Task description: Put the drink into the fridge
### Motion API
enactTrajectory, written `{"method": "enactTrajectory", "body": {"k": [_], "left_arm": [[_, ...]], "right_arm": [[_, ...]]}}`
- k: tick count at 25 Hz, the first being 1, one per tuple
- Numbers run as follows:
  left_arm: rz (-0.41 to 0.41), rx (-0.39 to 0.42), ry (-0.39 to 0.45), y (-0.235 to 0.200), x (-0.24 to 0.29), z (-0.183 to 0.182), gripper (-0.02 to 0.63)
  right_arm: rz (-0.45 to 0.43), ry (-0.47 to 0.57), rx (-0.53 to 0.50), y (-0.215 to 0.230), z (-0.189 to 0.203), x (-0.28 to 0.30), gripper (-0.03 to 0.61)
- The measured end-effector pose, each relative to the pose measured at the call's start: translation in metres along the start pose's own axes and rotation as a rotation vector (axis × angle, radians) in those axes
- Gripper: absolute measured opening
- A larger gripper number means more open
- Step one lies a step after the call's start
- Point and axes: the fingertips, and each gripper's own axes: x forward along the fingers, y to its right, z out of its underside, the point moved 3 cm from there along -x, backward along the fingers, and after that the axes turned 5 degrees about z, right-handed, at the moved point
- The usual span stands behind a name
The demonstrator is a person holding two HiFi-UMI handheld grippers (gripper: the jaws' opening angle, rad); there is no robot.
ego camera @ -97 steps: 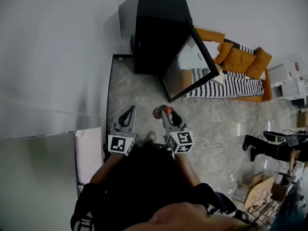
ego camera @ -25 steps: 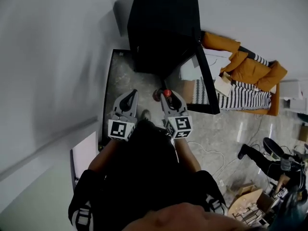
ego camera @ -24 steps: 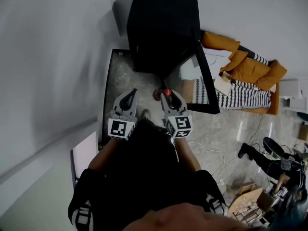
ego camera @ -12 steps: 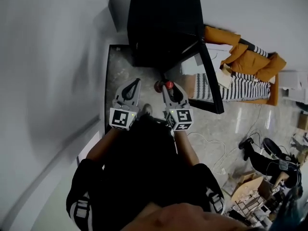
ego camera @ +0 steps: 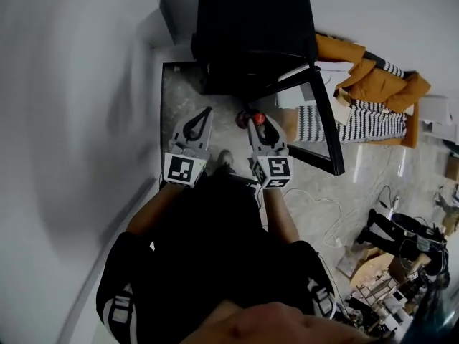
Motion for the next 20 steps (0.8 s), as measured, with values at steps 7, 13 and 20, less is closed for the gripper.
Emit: {"method": "enactTrajectory", "body": {"k": [7,13,20], "left_arm": [[0.047,-0.017,-0.018,-0.009,0.022,0.01,0.005],[0.012,-0.004,-0.012,-0.012,0.04,0.015,0.005],[-0.046,-0.013,-0.01,-0.017,0.05,0.021,0.005]], "right_arm": [[0.026,0.023,-0.016,0.009,-0.004,0.03,0.124],[-0.015,-0.008,-0.022,0.017,0.0,0.055,0.124],[-0.065,-0.01,-0.061,0.028,0.008,0.084,0.124]]}}
